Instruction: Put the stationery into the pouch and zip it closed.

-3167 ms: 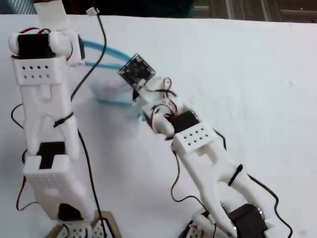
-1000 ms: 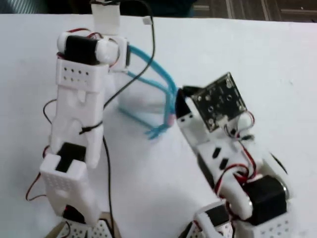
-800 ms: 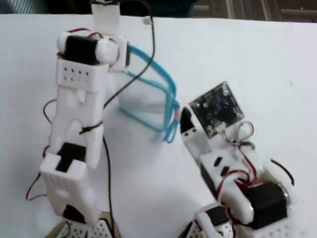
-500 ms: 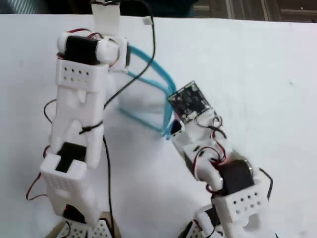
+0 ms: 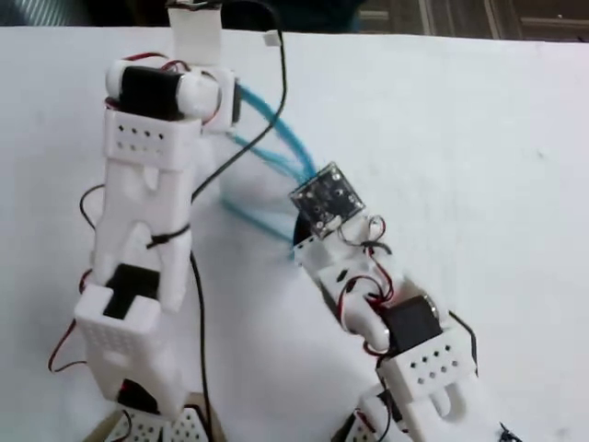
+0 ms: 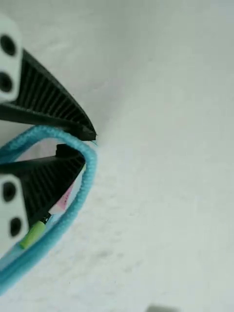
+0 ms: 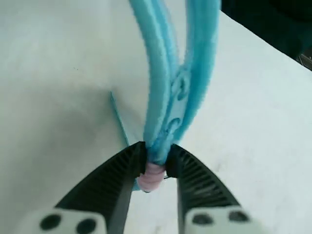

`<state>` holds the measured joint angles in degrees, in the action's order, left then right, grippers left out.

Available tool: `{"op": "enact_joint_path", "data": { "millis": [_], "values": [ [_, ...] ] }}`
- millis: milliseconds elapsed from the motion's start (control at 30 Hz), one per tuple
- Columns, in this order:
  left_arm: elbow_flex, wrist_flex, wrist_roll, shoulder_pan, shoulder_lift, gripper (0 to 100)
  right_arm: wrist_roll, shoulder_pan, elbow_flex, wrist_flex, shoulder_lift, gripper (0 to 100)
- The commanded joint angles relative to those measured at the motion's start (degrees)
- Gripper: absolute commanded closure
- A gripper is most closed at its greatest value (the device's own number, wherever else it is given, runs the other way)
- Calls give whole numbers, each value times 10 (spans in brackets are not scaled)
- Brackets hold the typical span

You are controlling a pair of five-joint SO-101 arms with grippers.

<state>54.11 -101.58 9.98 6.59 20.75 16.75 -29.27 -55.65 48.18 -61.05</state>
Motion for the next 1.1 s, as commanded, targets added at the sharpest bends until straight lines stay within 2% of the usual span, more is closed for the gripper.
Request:
{"op": "enact_joint_path", "data": {
  "millis": [0,400,633,700,800,900,1067],
  "values": [
    [-8,-8,2,-1,4,978,-33,-8,16,13,-7,981],
    [-86,-4,2,-2,-1,978,-43,38,166,160,-8,981],
    [-87,-4,2,-3,0,978,-43,31,248,175,-8,981],
    [-86,-4,2,-3,-1,978,-68,10,281,160,-7,981],
    [-86,-4,2,-3,-1,978,-142,-16,321,131,0,981],
    [-86,-4,3,-2,-1,978,-156,-50,325,124,27,981],
    [-86,-3,4,3,-1,978,-207,-53,363,117,74,981]
  ]
}}
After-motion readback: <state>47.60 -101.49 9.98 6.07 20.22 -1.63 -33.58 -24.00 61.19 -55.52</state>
